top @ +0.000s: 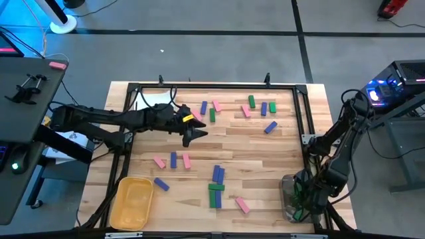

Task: Sort blocks
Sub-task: Put the green block into the black transparent bin

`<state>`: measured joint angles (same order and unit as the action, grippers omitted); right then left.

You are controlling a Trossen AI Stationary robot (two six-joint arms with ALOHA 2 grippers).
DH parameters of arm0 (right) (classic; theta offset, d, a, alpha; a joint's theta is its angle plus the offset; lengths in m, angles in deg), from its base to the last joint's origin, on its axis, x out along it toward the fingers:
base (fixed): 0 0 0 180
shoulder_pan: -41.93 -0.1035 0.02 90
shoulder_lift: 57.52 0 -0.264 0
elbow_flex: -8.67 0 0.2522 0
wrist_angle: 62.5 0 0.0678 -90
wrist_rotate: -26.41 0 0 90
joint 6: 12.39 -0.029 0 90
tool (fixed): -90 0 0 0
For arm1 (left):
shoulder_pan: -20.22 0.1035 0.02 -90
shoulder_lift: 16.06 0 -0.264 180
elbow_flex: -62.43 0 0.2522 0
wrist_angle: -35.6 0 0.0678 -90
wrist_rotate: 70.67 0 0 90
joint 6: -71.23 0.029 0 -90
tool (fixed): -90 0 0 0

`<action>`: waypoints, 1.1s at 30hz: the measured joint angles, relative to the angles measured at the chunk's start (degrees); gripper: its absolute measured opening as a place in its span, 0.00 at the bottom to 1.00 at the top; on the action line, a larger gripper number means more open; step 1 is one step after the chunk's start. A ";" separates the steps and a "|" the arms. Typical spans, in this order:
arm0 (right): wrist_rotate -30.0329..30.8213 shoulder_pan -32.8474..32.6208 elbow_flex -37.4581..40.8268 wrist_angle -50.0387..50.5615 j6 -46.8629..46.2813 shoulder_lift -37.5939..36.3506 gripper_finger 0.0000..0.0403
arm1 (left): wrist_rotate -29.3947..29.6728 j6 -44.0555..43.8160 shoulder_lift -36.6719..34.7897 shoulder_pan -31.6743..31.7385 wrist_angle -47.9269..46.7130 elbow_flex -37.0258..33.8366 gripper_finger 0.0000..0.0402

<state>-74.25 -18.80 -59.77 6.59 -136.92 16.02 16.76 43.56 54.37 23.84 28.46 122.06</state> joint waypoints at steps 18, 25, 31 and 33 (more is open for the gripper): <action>41.10 3.45 -14.46 -0.22 7.32 -0.24 0.52 | 4.02 26.19 -1.89 -14.18 -27.95 12.43 0.54; 32.48 18.17 -13.83 -17.40 31.40 4.60 0.47 | 4.57 20.51 5.18 -16.17 -27.83 13.52 0.54; 18.68 30.00 -13.75 -30.66 44.87 17.16 0.24 | -0.91 13.75 6.00 -16.77 -23.26 9.22 0.54; 15.28 32.88 -13.72 -32.38 48.02 21.13 0.11 | -1.19 11.76 4.61 -16.99 -22.01 7.96 0.54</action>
<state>-58.96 14.08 -73.49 -25.80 -88.90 37.15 15.57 55.33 58.98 6.85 6.45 130.01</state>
